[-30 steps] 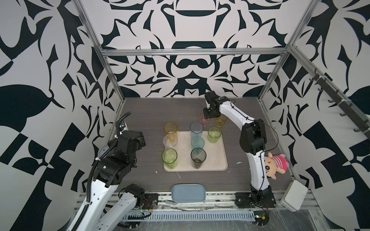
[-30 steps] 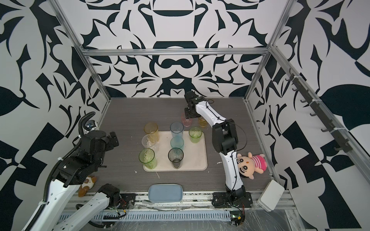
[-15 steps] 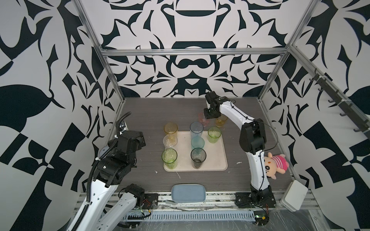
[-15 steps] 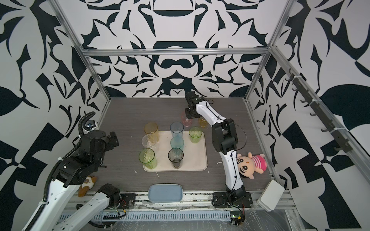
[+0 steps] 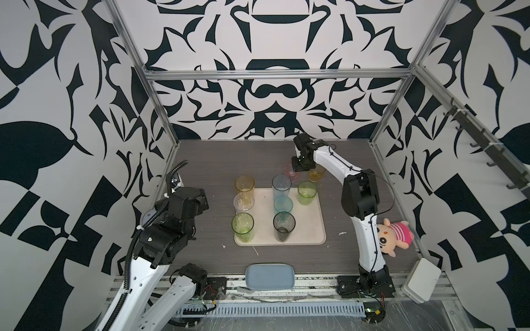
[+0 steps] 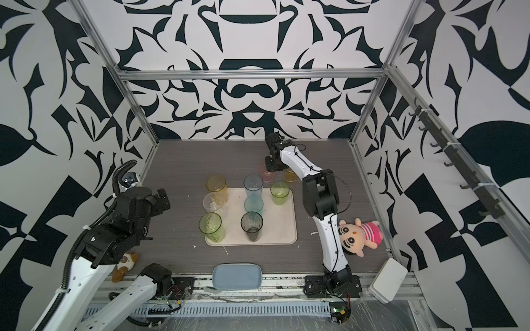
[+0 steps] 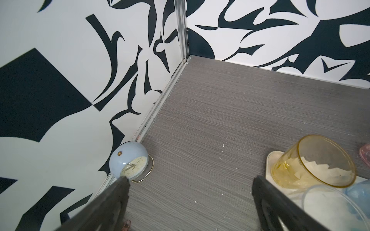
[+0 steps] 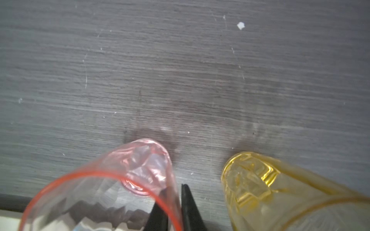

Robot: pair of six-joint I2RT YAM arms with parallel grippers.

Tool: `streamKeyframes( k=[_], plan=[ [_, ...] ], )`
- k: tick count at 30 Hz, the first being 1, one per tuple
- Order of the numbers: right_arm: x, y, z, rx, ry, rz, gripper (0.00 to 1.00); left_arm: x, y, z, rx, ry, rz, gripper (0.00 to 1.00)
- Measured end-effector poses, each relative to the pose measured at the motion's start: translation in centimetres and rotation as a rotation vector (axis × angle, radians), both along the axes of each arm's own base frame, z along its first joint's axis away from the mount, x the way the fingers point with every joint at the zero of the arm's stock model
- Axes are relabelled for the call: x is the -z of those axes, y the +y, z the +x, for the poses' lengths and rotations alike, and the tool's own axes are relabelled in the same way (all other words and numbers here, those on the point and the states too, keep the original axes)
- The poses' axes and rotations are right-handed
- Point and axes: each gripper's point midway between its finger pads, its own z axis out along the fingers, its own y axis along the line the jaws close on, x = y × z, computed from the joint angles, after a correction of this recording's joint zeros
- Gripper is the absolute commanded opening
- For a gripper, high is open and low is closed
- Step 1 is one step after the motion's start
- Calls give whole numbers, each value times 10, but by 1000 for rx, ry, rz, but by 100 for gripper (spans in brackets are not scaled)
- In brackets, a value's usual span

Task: Place the glasses into the tray
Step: Pick up the glass from the top-center of the table.

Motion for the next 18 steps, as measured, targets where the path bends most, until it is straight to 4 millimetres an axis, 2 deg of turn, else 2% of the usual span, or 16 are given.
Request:
streamKeyframes(
  k=[9,18],
  plan=[
    [-3,4,7,-45,-74,16,0,0,0,0,0,0,0,99],
    [-8,-7,-19,-90,-144,16,0,0,0,0,0,0,0,99]
  ],
)
